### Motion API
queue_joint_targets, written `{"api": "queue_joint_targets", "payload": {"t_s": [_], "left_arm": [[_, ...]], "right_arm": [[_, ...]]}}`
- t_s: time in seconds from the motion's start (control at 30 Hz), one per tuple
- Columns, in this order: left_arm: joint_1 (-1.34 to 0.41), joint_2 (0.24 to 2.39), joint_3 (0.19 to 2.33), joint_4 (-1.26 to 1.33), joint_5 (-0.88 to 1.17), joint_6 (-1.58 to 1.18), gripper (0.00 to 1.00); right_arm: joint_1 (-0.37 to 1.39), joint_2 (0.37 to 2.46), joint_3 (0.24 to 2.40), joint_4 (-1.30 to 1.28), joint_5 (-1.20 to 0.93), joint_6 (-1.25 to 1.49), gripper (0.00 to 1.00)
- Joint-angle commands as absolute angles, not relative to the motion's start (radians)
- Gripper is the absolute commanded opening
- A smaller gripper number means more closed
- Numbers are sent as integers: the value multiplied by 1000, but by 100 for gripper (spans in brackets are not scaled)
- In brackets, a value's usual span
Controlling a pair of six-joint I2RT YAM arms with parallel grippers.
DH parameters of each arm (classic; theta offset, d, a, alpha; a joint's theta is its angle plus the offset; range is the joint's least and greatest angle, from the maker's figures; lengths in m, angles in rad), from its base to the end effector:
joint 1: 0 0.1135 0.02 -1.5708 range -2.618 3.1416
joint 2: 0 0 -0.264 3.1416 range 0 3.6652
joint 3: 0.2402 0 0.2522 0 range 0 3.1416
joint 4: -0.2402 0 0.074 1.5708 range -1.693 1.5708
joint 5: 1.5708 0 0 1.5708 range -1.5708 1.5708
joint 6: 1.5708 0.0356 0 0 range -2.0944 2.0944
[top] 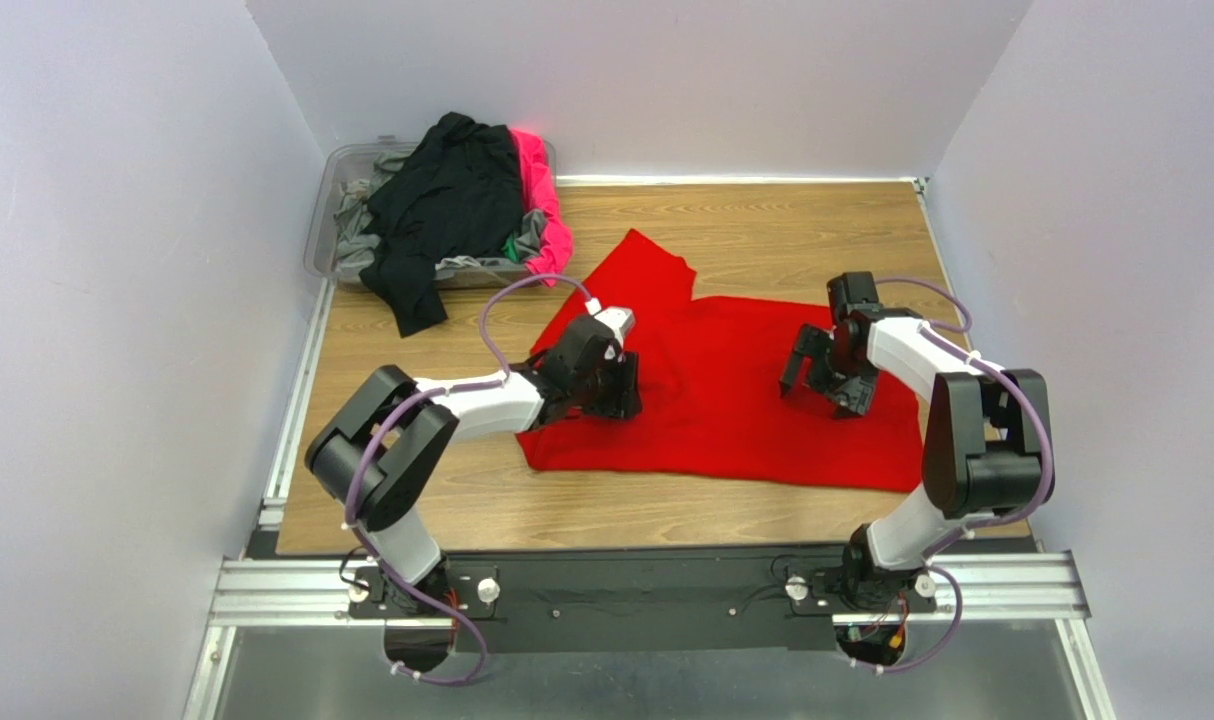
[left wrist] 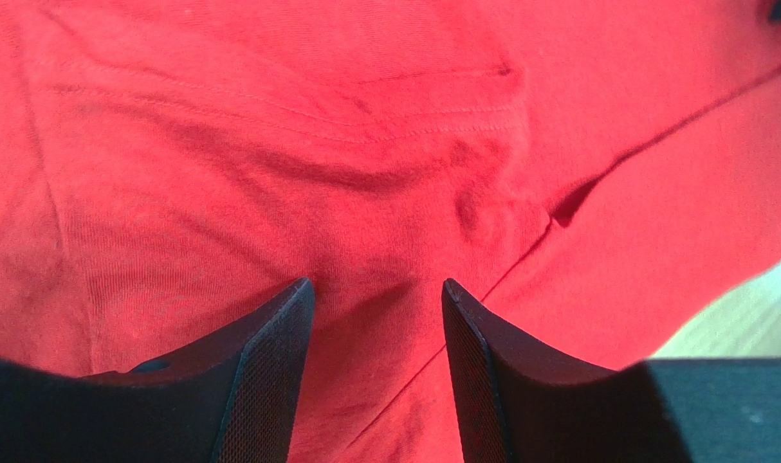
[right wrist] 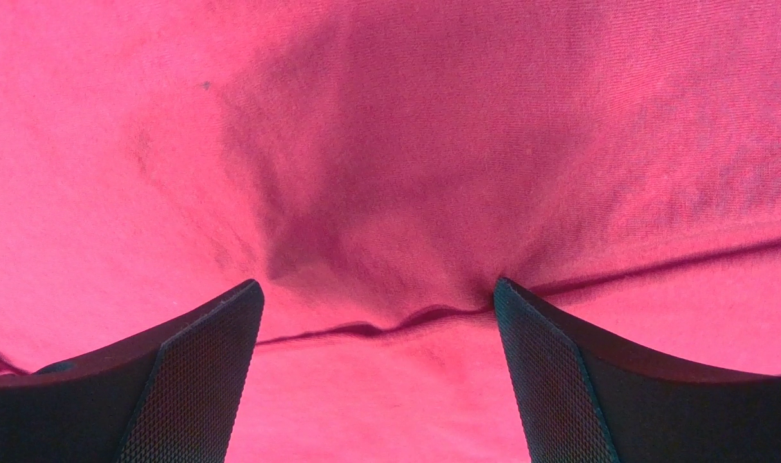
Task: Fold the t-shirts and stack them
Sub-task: Fold the tshirt
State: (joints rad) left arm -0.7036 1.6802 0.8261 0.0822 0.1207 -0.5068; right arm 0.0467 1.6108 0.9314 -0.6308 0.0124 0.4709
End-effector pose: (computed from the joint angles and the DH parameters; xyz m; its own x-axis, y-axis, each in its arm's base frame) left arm 0.2514 -0.2189 0.1544 -0.8087 0.0542 -0.5858 0.3609 0.8320 -0.4212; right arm 0.2868 0.0130 0.1642 -0.8799 0.4130 -0.2351 0.3992 0.9107 0.1062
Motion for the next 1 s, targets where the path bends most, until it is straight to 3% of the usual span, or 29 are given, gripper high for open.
{"api": "queue_joint_targets", "payload": {"t_s": [0.0,0.6,0.97], "left_arm": [[-753,1669,752,-3,133,-512,60],[-943,1482,578,-40,133,-512,60],[-1015,1427,591,-100,133,-512,60]], "right_arm": [[49,1597,896,-718,-6,505,95],[49,1457,825,-804,21,544,96],[49,1385,821,-850,43,575,96]]}}
